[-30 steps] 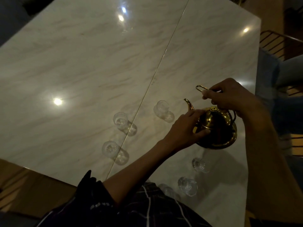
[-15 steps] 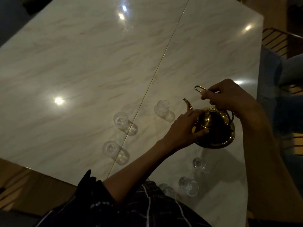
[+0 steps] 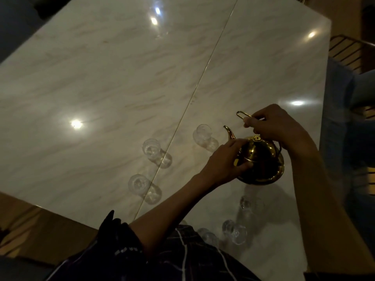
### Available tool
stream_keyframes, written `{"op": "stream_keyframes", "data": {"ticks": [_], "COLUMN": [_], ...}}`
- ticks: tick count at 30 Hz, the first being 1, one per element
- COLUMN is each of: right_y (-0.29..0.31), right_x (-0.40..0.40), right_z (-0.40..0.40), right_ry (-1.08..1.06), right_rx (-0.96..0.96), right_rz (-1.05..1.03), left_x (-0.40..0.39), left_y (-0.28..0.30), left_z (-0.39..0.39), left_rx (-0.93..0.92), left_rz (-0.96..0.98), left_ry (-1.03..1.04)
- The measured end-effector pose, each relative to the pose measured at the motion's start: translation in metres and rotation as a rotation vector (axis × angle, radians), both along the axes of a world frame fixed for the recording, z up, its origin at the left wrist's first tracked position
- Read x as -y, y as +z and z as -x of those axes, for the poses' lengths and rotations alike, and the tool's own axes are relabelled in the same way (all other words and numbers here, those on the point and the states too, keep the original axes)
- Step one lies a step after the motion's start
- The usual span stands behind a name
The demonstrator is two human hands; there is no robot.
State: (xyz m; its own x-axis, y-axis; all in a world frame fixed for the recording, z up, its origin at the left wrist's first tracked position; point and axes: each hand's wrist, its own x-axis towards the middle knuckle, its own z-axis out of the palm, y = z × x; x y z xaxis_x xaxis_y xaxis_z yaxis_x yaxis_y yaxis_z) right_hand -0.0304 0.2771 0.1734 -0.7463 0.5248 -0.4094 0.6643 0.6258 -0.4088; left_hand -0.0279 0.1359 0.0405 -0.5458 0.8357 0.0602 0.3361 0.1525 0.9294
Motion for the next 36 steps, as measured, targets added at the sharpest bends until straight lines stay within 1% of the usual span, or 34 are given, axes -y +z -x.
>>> {"op": "stream_keyframes", "data": {"ticks": [8, 15, 20, 24, 28, 36], "right_y": [-0.021, -0.042, -0.051, -0.055, -0.059, -0.064], "right_x": [0.003, 0.02, 0.038, 0.06, 0.088, 0.14], "right_z": [0.0, -0.005, -0.014, -0.017, -0.013, 0.002], "right_ry": [-0.028, -0.047, -0.063, -0.004, 0.093, 0.261], "right_rx": [-0.044, -0.067, -0.092, -0.098, -0.062, -0.078], "right_rz": [0.001, -0.034, -0.027, -0.008, 0.015, 0.05], "left_x": [0.005, 0.015, 0.036, 0.059, 0.086, 0.142], "left_y": [-0.011, -0.027, -0.031, -0.037, -0.042, -0.045], "left_z": [-0.003, -0.007, -0.006, -0.009, -0.013, -0.019], "left_rx": [-0.004, 0.01, 0.025, 0.03, 0.034, 0.085], "left_rz": [0.06, 0.177, 0.171, 0.202, 0.226, 0.205], "left_ry": [0.012, 0.023, 0.068, 0.1, 0.161, 0.302]}}
